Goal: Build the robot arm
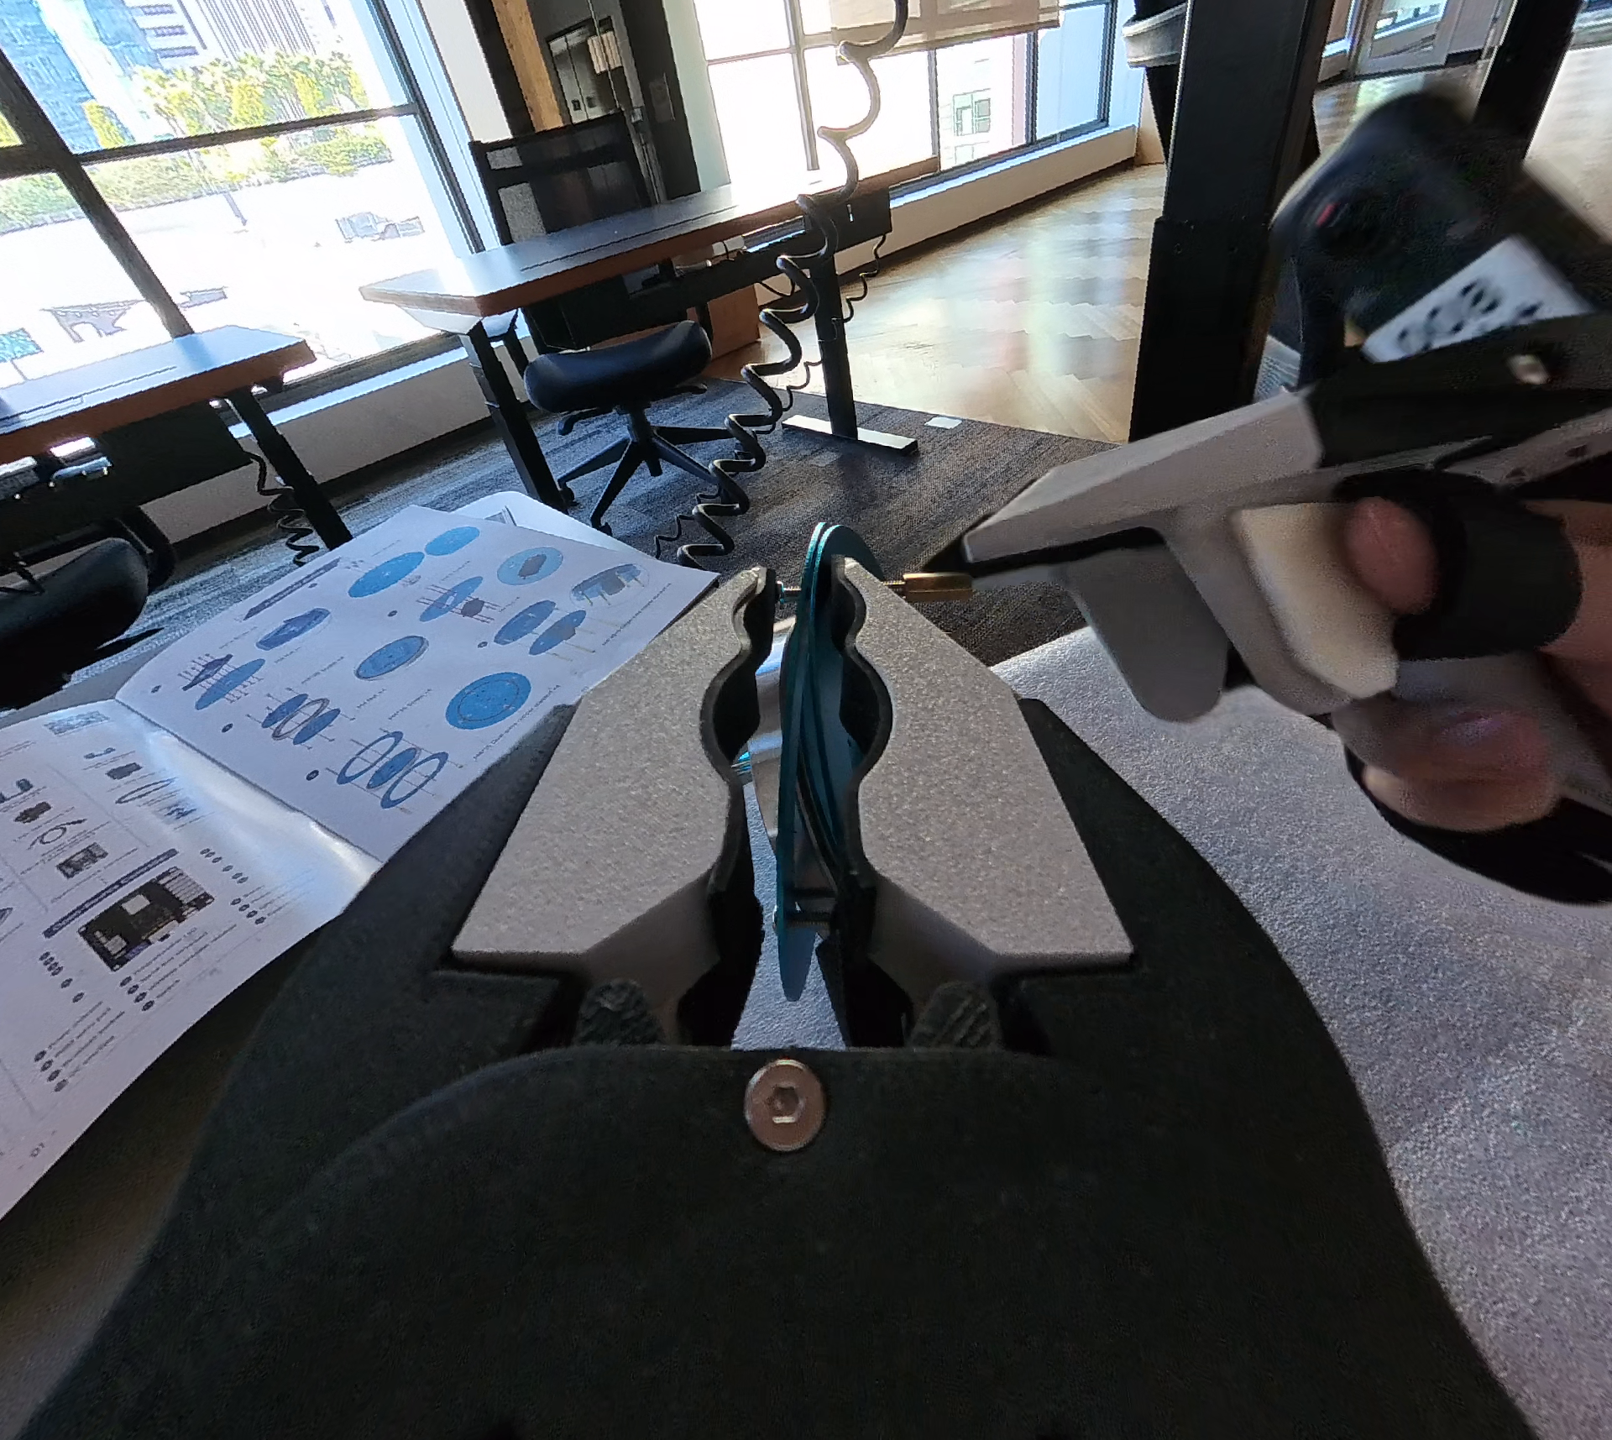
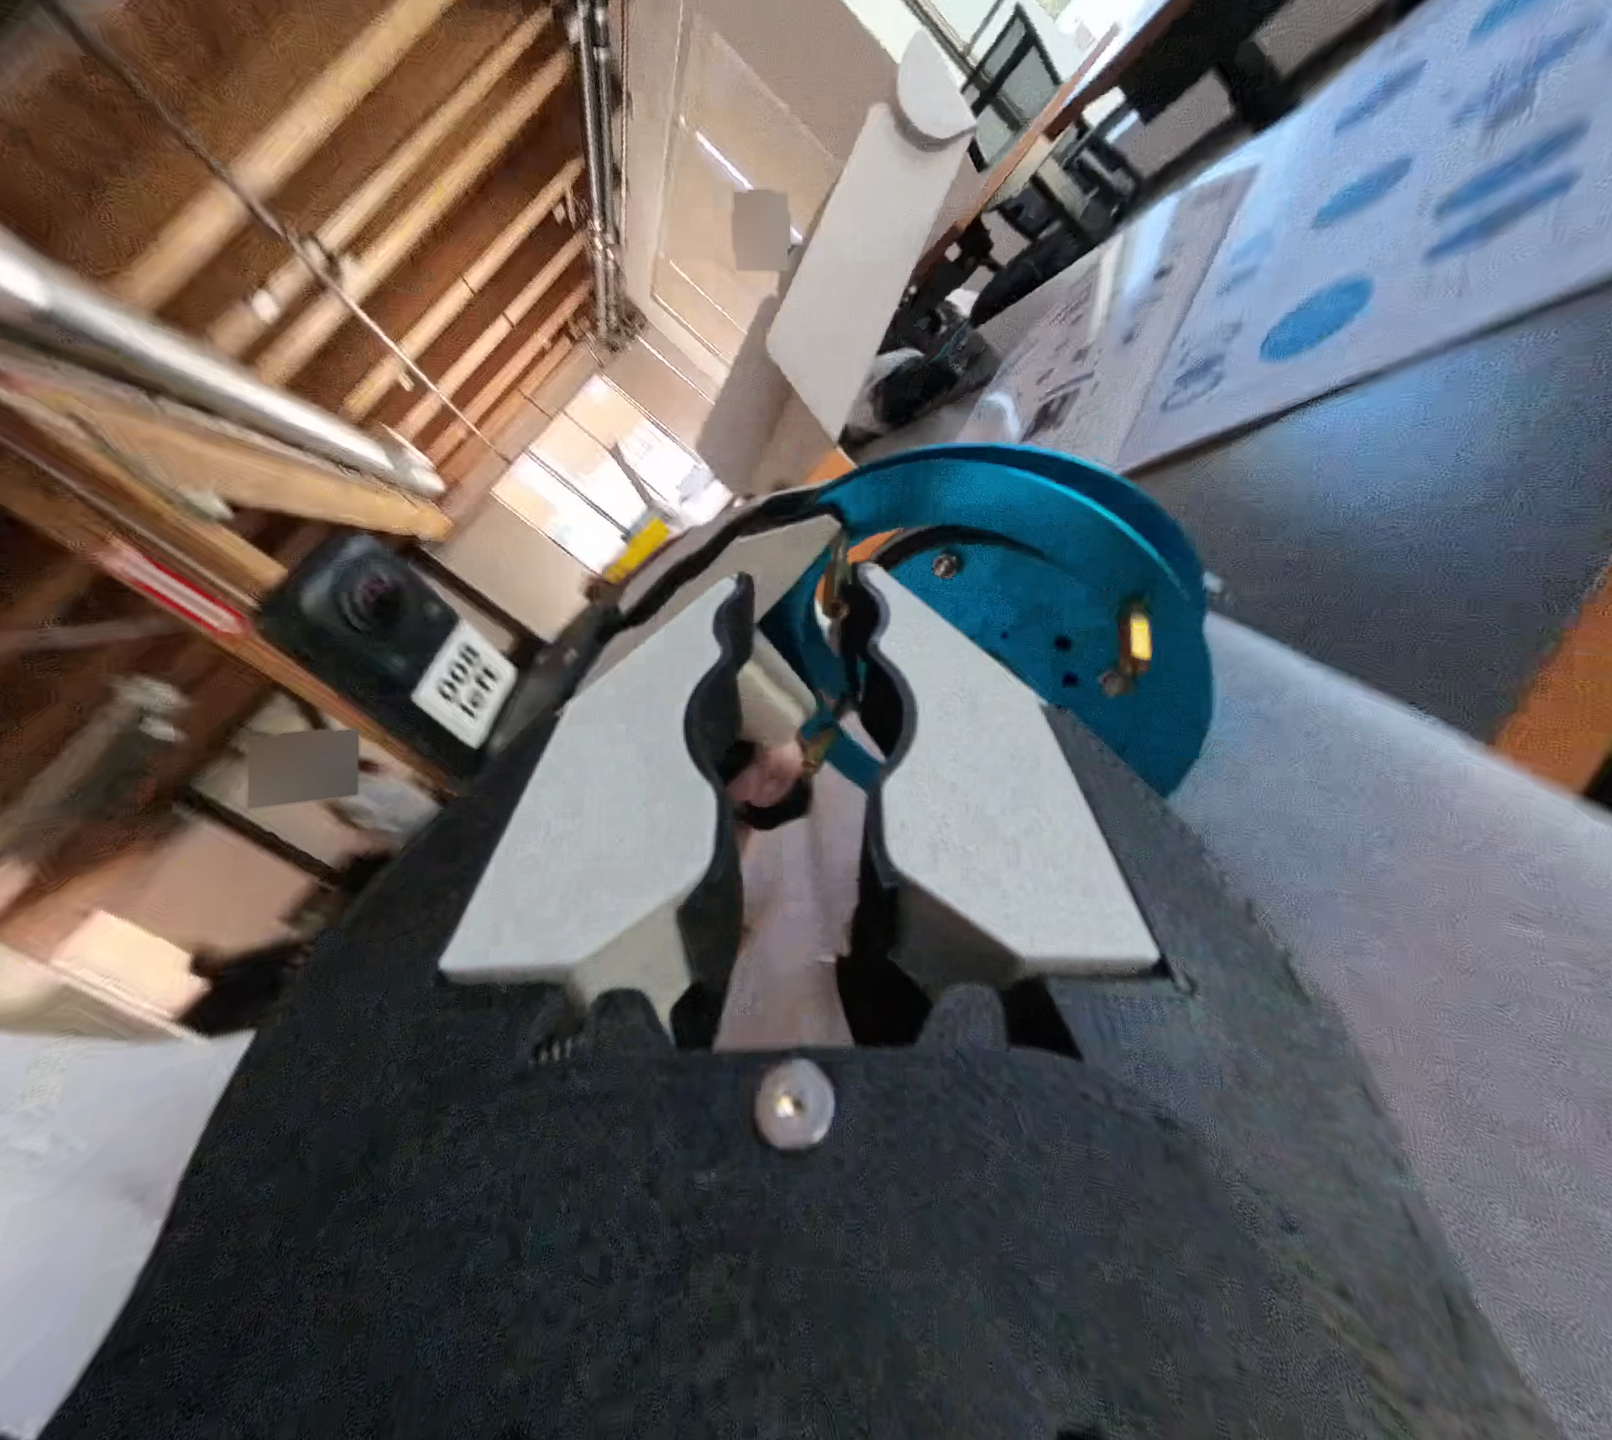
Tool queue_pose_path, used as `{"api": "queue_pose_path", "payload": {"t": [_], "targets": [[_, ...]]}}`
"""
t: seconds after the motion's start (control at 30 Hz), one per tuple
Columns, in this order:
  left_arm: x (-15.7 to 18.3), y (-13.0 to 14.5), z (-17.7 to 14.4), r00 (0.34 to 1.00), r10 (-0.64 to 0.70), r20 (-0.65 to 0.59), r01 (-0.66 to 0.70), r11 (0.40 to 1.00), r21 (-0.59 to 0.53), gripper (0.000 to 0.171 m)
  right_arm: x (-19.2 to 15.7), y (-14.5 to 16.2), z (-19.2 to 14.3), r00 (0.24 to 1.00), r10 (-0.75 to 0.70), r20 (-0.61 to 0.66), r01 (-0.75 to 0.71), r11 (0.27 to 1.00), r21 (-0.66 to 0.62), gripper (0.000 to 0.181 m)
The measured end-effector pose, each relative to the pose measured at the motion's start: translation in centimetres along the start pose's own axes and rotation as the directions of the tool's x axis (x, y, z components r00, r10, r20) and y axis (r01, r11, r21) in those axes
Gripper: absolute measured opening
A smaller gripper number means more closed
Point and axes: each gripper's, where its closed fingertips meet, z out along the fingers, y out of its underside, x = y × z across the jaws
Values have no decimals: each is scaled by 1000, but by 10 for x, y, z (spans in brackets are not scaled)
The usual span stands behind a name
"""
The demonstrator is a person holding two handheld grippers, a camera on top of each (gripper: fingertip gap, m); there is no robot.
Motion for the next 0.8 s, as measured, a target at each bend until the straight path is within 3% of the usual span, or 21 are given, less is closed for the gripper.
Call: {"api": "queue_pose_path", "payload": {"t": [0.07, 0.1, 0.17, 0.23, 0.3, 0.33, 0.37, 0.4, 0.43, 0.47, 0.5, 0.57, 0.63, 0.7, 0.8], "targets": [[0, 0, 0, 1000, -3, -1, 3, 1000, 0, 10, 5, 3, 1, 934, -346, -93, 337, 936, -103, 31], [0, 0, 0, 1000, -3, -2, 3, 1000, 0, 10, 6, 6, 2, 879, -465, -111, 444, 880, -168, 28], [0, 0, 0, 1000, 1, -2, -1, 1000, -1, 11, 10, 5, 2, 777, -607, -164, 564, 788, -245, 4], [-1, 0, 0, 1000, -4, 6, 4, 1000, -2, 10, 12, 4, 3, 738, -649, -183, 596, 755, -273, 5], [-2, 0, 0, 1000, -8, 13, 8, 1000, 0, 10, 11, 4, 5, 861, -472, -192, 435, 877, -204, 4], [-2, 0, 0, 1000, -6, 15, 6, 1000, 2, 10, 10, 4, 5, 951, -261, -166, 240, 961, -140, 4], [-2, 0, 0, 1000, -4, 16, 4, 1000, 4, 10, 9, 5, 5, 994, 28, -104, -35, 997, -67, 3], [-2, 0, 0, 1000, -2, 17, 2, 1000, 3, 10, 9, 4, 4, 948, 318, -11, -318, 948, -2, 4], [-1, 0, 1, 1000, 0, 16, 0, 1000, 2, 10, 8, 4, 3, 834, 543, 98, -548, 836, 24, 4], [-1, 0, 1, 1000, 1, 13, -1, 1000, 2, 10, 7, 4, 2, 749, 640, 170, -654, 756, 34, 5], [0, 0, 1, 1000, 3, 8, -3, 1000, 4, 10, 7, 5, 2, 750, 633, 189, -651, 757, 50, 5], [1, 0, 0, 1000, 4, 5, -4, 1000, 3, 10, 6, 6, 0, 906, 406, 118, -414, 909, 56, 6], [-1, 0, 0, 1000, 0, 7, 0, 1000, 2, 10, 12, 7, -1, 999, 13, -35, -13, 1000, 10, 22], [-1, 0, 0, 1000, -7, 4, 7, 1000, 1, 10, 16, 5, -4, 923, -349, -161, 338, 937, -88, 27], [0, 0, 0, 1000, 1, 5, -1, 1000, -1, 10, 8, 2, -1, 725, -657, -208, 626, 754, -200, 18]]}}
